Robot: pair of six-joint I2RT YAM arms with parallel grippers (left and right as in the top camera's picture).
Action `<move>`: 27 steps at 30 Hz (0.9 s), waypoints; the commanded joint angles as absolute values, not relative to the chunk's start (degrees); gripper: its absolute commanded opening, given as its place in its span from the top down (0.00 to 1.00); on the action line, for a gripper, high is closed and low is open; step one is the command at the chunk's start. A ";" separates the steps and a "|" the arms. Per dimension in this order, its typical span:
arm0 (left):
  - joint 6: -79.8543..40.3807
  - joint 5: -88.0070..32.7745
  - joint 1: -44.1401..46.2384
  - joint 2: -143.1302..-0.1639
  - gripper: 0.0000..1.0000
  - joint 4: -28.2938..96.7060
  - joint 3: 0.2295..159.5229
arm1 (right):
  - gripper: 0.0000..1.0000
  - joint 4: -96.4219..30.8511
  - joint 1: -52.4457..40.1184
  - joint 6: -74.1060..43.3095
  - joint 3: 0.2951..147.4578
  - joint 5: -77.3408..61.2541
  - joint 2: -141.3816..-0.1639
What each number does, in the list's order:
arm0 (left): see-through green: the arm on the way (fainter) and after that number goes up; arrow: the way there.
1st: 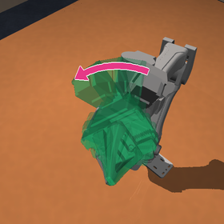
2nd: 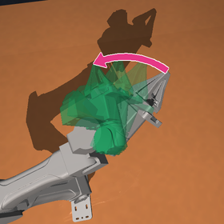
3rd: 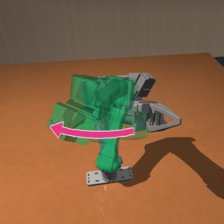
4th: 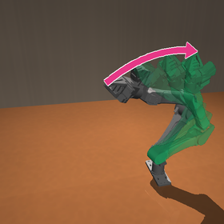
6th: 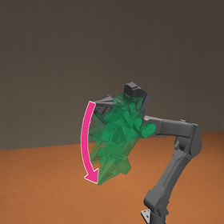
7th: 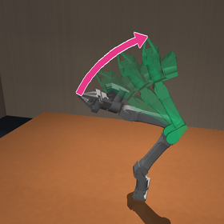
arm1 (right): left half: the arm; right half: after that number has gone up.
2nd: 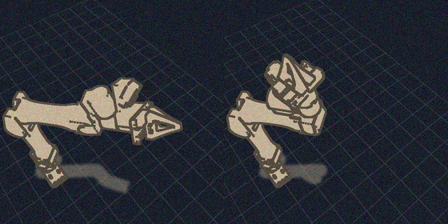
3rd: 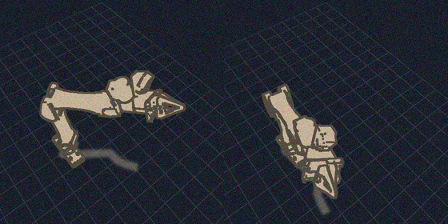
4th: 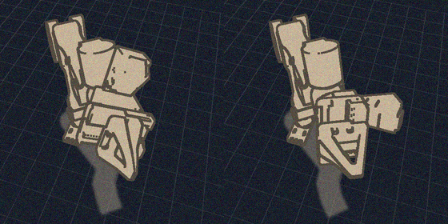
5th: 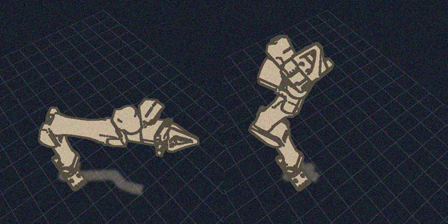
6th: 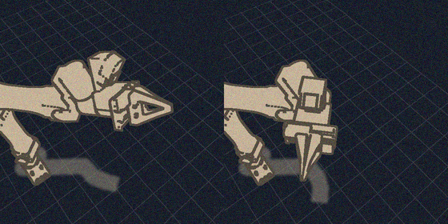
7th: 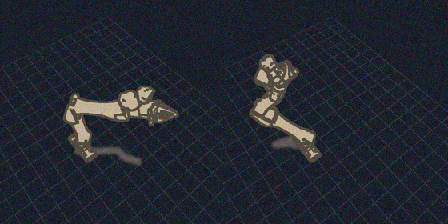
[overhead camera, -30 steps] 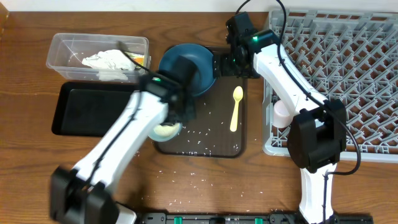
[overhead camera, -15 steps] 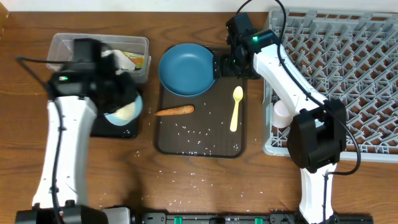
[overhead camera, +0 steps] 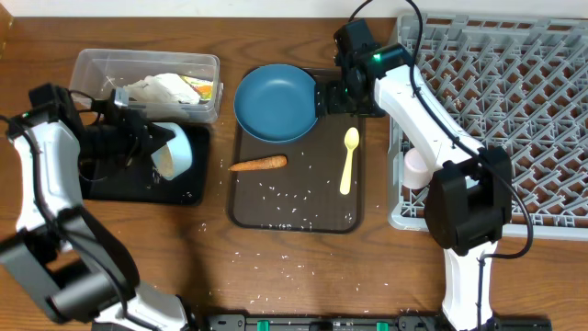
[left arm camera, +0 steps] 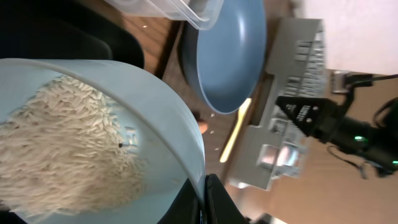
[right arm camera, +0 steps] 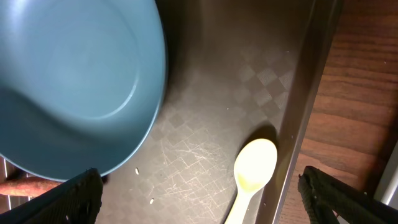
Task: Sort waste into correct bins and load items into the dishwasher rack
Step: 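Tip the rice bowl over the black tray to pour out the rice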
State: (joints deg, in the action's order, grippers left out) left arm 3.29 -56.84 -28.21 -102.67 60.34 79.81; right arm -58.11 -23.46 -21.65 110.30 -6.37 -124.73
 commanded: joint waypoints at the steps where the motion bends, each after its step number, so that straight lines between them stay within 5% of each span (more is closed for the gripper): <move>1: 8.54 -68.49 -30.22 -105.75 0.94 61.30 79.83 | 0.01 -58.35 -22.57 -20.93 110.83 -5.82 -123.42; 16: 10.37 -88.29 -37.36 -111.24 0.94 62.76 79.72 | 0.01 -57.89 -22.59 -20.95 110.83 -5.82 -123.42; 27: 2.42 -90.15 -41.74 -111.24 0.94 62.78 79.72 | 0.01 -58.00 -22.90 -20.93 110.83 -5.82 -123.42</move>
State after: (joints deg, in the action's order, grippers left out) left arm 5.23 -87.42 -40.97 -110.59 62.61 79.75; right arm -58.00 -23.46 -21.65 110.28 -6.37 -124.73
